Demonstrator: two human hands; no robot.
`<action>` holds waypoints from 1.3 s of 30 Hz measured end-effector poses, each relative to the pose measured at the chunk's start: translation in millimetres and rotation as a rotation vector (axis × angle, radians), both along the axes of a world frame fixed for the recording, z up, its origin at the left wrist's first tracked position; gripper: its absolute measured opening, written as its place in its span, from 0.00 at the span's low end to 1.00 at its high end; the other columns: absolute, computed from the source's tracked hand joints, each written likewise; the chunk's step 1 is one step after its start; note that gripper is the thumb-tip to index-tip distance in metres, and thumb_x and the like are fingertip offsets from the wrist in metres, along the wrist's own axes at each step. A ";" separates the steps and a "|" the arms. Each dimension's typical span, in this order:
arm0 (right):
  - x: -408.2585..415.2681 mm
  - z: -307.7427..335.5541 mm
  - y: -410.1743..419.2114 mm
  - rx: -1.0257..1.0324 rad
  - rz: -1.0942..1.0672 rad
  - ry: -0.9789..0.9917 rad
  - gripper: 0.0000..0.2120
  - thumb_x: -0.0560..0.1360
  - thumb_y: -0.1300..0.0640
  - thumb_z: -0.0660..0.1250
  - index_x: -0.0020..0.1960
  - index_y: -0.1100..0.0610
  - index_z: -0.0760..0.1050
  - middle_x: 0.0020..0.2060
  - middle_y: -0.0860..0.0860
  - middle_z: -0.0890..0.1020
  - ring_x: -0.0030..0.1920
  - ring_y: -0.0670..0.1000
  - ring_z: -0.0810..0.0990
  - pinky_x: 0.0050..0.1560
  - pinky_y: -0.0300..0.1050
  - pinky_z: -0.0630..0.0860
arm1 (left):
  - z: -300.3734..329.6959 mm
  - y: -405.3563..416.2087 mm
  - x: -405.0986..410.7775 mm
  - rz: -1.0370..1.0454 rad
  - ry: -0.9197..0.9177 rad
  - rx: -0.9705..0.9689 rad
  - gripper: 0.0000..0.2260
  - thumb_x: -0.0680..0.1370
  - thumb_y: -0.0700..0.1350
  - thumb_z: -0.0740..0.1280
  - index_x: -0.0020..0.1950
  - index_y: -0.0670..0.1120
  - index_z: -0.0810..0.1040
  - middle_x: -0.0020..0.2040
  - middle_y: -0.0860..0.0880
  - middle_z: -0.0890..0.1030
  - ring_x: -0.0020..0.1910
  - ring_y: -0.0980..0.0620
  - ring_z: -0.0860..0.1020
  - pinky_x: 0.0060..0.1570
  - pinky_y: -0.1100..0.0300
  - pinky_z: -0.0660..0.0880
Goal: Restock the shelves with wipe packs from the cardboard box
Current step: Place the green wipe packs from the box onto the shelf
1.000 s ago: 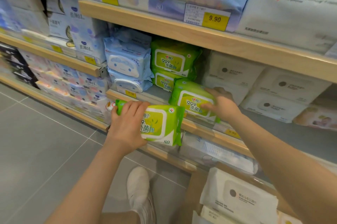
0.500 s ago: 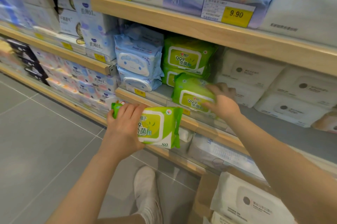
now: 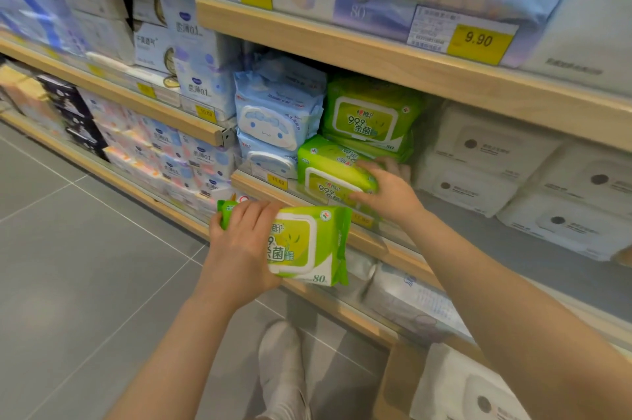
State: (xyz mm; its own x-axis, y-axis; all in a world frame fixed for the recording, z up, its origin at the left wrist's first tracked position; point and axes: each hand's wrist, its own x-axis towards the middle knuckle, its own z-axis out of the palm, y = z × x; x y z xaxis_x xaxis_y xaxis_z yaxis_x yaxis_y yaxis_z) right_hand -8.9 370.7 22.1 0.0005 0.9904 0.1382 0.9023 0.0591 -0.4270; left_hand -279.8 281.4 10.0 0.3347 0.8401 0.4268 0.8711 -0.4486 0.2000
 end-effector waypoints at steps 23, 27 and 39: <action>33.6 -4.9 16.4 -0.151 -0.082 0.673 0.23 0.79 0.45 0.57 0.73 0.47 0.63 0.73 0.49 0.64 0.73 0.51 0.62 0.69 0.44 0.57 | 4.9 17.4 27.6 0.010 0.045 0.003 0.46 0.50 0.56 0.79 0.66 0.45 0.69 0.58 0.47 0.75 0.59 0.47 0.67 0.54 0.35 0.69; 29.0 19.4 -23.3 -0.109 -0.027 0.588 0.31 0.74 0.37 0.62 0.73 0.48 0.62 0.72 0.50 0.65 0.71 0.51 0.63 0.70 0.47 0.60 | 6.4 15.4 34.6 -0.048 0.006 0.020 0.43 0.53 0.58 0.77 0.65 0.47 0.68 0.58 0.48 0.75 0.59 0.49 0.66 0.55 0.34 0.68; 3.4 33.0 -115.9 -0.402 0.011 1.018 0.26 0.65 0.60 0.78 0.60 0.58 0.74 0.51 0.54 0.84 0.47 0.51 0.84 0.39 0.41 0.80 | 24.1 -5.5 68.6 -0.212 -0.074 0.031 0.40 0.61 0.67 0.65 0.68 0.49 0.63 0.64 0.49 0.72 0.64 0.50 0.65 0.58 0.35 0.67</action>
State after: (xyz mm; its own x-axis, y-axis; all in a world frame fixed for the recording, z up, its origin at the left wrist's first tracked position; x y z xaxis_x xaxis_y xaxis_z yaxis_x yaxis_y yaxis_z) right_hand -5.5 254.8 55.0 -0.0780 0.9637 -0.2553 0.1164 -0.2456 -0.9624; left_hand -211.2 275.9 34.0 0.4696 0.7404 0.4810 0.7401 -0.6272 0.2429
